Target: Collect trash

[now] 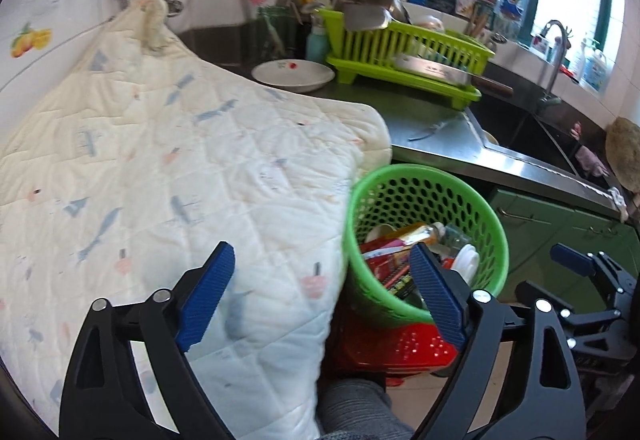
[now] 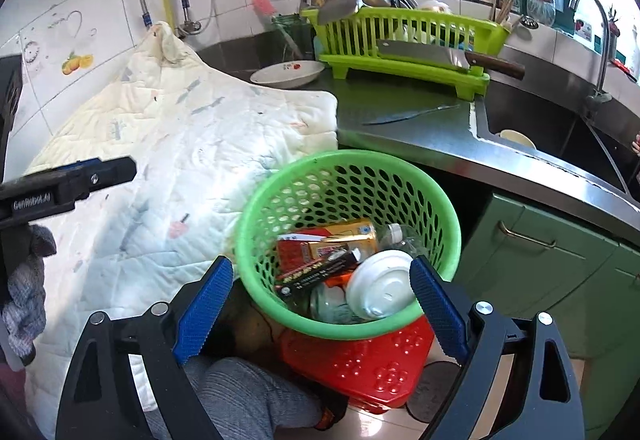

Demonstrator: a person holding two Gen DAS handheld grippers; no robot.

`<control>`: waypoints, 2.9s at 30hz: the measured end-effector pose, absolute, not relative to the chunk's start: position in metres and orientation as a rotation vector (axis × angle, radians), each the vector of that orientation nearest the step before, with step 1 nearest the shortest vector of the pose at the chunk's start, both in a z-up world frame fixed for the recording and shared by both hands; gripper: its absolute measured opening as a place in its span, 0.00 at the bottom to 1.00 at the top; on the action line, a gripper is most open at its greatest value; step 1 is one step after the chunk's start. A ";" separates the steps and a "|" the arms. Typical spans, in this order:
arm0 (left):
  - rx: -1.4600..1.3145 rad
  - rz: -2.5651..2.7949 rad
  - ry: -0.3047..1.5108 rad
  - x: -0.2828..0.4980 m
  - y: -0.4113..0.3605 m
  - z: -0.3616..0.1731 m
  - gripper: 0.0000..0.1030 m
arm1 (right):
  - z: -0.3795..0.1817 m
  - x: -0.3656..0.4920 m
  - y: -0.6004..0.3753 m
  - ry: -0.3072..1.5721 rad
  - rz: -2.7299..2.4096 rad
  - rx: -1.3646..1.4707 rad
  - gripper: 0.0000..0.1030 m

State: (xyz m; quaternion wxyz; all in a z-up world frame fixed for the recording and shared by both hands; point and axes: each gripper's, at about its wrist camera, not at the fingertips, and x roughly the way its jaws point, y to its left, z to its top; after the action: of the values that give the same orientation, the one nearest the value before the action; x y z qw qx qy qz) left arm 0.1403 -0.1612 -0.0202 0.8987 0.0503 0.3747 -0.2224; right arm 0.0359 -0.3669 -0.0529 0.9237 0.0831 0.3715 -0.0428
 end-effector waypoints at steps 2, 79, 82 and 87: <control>0.101 -0.443 0.757 0.134 -0.150 -0.017 0.87 | -0.048 0.035 -0.362 0.754 -0.078 0.182 0.84; 0.050 -0.200 0.446 0.044 -0.061 0.020 0.95 | 0.017 0.004 -0.294 0.574 -0.065 0.112 0.89; 0.056 -0.192 0.433 0.042 -0.062 0.022 0.95 | 0.017 0.004 -0.294 0.567 -0.074 0.107 0.89; 0.061 -0.173 0.414 0.041 -0.062 0.024 0.95 | 0.017 0.003 -0.294 0.561 -0.074 0.112 0.89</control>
State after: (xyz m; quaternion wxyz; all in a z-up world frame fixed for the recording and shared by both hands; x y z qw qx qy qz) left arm 0.0406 -0.0622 0.0241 0.9745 0.0303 0.2052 -0.0856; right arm 0.0032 -0.2944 0.0174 0.9587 0.0551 0.2767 -0.0367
